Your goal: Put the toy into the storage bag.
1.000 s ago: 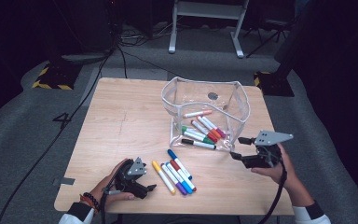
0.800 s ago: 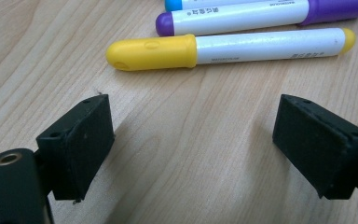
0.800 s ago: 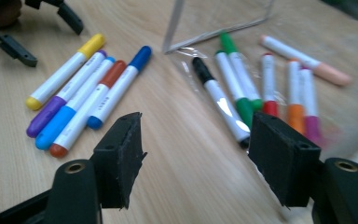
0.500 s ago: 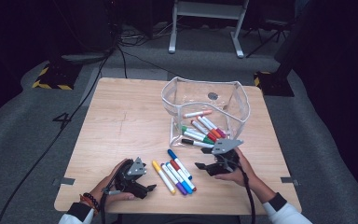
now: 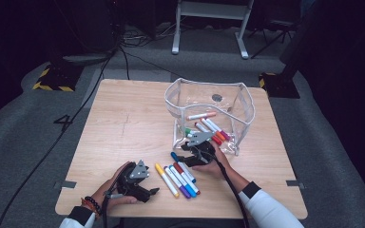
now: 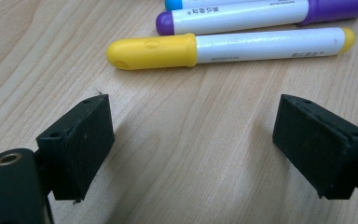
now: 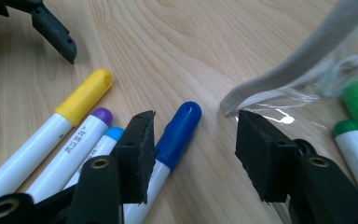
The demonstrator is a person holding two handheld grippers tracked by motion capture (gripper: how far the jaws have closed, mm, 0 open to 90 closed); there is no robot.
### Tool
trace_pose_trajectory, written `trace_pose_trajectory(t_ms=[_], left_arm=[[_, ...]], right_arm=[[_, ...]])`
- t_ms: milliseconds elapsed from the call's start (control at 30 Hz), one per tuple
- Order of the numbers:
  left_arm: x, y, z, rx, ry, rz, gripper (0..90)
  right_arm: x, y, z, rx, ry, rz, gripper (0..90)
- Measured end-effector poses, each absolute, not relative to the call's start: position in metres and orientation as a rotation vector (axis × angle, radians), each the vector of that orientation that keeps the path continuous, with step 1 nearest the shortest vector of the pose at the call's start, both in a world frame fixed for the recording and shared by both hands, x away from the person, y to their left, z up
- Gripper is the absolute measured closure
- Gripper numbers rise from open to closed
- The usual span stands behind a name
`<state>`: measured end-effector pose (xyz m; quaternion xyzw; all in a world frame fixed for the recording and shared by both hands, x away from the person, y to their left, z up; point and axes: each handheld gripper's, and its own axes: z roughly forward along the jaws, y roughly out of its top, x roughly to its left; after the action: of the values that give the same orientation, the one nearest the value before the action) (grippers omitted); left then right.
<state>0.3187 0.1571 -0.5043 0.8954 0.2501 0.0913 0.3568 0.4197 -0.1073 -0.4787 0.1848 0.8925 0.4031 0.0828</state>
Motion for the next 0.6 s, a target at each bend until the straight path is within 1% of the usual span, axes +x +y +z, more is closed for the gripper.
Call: trace_pose_trajectory(t_ms=[233, 333, 367, 467, 533, 600], left_arm=[[0.319, 0.157, -0.504, 2.312, 0.646, 0.236, 12.7], [0.319, 0.157, -0.504, 2.312, 0.646, 0.236, 12.7], [0.319, 0.157, -0.504, 2.312, 0.646, 0.236, 12.7], [0.318, 0.157, -0.504, 2.312, 0.645, 0.234, 12.7], [0.318, 0.157, -0.504, 2.312, 0.646, 0.235, 12.7], [0.318, 0.157, -0.504, 2.312, 0.647, 0.235, 12.7]], right_arm=[[0.422, -0.095, -0.487, 0.523, 2.682, 1.144, 47.8], [0.424, -0.094, -0.493, 0.544, 2.699, 1.104, 49.9], [0.426, -0.096, -0.495, 0.565, 2.707, 1.099, 54.8], [0.428, -0.099, -0.494, 0.583, 2.702, 1.096, 58.4], [0.428, -0.104, -0.494, 0.583, 2.699, 1.095, 66.0], [0.427, -0.108, -0.494, 0.581, 2.697, 1.095, 70.5]])
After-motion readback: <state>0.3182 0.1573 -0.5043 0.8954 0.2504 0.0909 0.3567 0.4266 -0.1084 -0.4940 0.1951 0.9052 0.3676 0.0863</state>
